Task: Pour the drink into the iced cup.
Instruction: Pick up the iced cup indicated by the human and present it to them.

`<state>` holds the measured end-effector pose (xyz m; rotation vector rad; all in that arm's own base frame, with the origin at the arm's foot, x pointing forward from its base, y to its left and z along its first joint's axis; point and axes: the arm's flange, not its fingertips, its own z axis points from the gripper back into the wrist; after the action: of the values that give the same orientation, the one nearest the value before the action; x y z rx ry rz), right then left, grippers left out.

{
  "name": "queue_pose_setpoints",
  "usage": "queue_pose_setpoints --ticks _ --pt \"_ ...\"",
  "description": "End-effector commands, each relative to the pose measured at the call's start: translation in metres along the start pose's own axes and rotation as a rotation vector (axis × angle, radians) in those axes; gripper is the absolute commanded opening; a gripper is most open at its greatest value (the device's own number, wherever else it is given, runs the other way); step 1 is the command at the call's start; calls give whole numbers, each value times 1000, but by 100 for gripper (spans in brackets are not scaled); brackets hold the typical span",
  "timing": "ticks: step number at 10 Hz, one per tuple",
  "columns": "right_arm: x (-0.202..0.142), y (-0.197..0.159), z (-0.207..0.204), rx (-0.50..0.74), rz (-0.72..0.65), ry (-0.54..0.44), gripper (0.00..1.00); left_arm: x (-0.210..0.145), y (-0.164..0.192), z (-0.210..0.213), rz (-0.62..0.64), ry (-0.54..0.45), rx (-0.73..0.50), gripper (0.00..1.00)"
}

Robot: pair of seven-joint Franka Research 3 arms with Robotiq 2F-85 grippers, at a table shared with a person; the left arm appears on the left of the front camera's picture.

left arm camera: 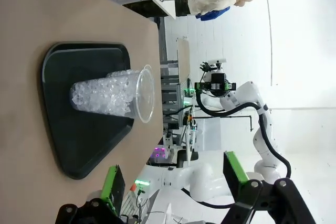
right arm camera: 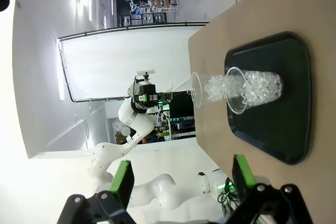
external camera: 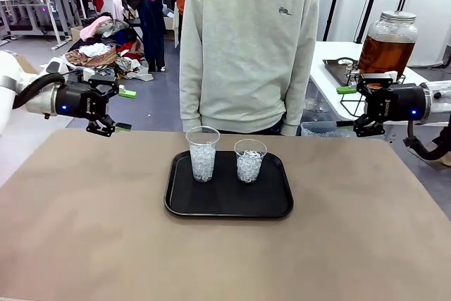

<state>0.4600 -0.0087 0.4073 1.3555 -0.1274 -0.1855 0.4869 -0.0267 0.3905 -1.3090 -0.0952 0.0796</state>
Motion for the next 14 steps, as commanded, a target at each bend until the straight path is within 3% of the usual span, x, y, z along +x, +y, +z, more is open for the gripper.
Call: queue_pose_setpoints --ticks 1,14 --pt "3 3 1 -16 -7 10 100 4 -6 6 17 26 21 100" --pt "0 0 0 -2 1 3 100 0 0 0 0 0 0 100"
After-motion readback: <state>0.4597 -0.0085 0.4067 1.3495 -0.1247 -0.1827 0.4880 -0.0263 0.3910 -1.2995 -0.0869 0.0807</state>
